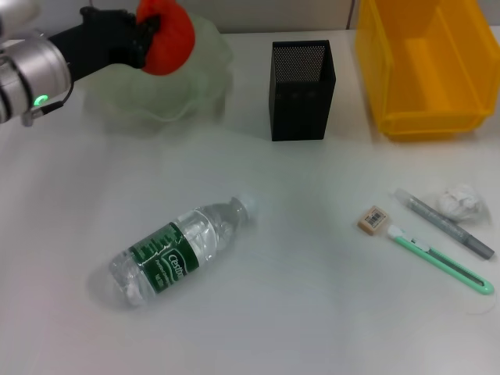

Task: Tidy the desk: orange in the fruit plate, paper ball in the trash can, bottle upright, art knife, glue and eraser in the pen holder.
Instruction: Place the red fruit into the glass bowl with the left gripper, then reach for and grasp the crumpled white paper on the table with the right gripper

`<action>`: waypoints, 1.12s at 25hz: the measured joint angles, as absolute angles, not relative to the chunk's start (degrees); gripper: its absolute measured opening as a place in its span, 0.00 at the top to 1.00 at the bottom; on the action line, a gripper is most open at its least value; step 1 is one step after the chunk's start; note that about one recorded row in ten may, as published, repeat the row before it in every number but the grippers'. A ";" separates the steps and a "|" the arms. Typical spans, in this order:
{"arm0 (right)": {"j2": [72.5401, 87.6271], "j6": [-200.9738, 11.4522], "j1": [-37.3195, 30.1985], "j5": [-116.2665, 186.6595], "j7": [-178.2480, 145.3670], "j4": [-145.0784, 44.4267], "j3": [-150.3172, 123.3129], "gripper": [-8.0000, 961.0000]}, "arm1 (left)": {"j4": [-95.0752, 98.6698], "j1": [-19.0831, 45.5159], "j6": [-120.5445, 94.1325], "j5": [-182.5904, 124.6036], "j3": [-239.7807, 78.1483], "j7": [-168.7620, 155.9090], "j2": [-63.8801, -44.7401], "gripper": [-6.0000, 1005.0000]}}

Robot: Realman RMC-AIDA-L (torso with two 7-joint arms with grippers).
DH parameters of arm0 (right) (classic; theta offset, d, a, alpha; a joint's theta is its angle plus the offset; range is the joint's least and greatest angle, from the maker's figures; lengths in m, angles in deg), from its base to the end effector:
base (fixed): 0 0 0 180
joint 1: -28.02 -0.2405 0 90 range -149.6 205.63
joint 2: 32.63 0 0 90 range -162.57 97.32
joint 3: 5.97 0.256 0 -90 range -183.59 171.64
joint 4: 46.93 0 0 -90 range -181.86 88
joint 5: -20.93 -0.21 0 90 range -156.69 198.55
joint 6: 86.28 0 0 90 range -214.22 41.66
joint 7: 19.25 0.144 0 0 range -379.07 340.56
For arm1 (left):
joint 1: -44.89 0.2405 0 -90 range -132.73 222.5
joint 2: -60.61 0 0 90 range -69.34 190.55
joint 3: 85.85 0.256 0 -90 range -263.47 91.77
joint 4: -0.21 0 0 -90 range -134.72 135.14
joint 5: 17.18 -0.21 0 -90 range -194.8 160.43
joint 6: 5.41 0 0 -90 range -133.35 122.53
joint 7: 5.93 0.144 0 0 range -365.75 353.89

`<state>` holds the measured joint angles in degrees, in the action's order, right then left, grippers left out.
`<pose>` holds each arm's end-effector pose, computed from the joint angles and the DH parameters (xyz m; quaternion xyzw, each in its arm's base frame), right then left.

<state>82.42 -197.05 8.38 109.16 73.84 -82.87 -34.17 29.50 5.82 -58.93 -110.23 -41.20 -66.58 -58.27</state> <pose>0.2795 0.2742 0.0982 -0.7936 0.2823 0.5208 0.1391 -0.2445 0.4305 0.0065 -0.8787 -0.1618 -0.2146 0.3945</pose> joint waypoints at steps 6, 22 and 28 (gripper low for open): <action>82.66 -198.76 9.04 109.25 73.16 -82.65 -34.19 0.32 | 24.30 2.45 -49.48 -105.18 -38.21 -55.10 -58.57 0.93; 82.82 -204.13 8.43 109.42 74.61 -87.71 -34.35 0.32 | 24.00 3.01 -44.85 -101.97 -34.52 -54.75 -58.57 0.71; 85.11 -204.38 8.37 112.74 85.67 -103.73 -35.17 0.33 | 23.27 3.02 -44.79 -99.97 -34.52 -54.73 -58.58 0.56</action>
<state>85.11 -204.38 8.37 112.74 85.67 -103.73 -35.17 23.27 3.02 -44.79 -99.97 -34.52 -54.73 -58.58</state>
